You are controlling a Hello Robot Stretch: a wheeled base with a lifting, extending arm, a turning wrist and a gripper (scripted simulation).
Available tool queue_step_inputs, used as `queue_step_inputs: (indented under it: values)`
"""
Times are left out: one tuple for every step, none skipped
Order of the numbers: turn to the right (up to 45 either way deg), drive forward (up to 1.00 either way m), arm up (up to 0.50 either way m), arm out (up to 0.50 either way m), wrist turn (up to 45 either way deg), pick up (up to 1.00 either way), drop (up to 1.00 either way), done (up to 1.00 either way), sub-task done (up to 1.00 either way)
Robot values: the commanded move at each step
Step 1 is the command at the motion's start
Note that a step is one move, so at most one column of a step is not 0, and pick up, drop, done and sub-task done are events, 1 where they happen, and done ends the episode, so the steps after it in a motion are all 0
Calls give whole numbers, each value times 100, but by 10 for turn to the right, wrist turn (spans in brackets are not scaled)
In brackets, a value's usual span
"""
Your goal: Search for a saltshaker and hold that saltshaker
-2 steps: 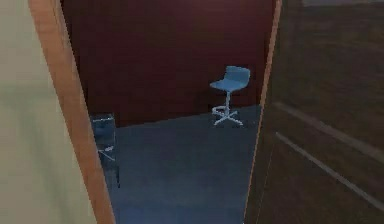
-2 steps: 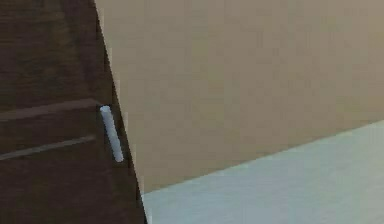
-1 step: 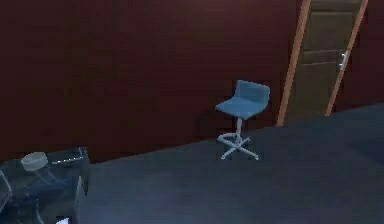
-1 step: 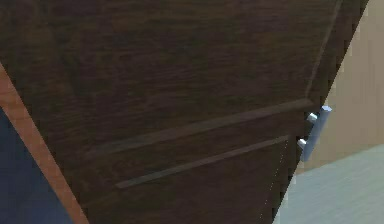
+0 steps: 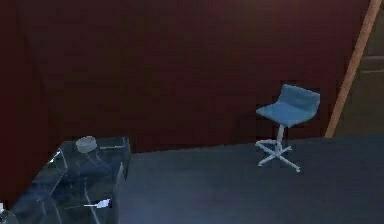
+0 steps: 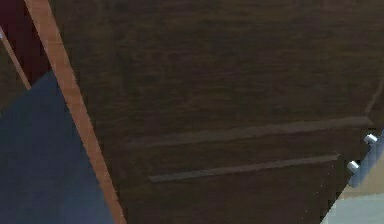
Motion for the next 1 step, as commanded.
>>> queue_step_inputs:
  values:
    - [0,15,0,0,0,0,0,0,0]
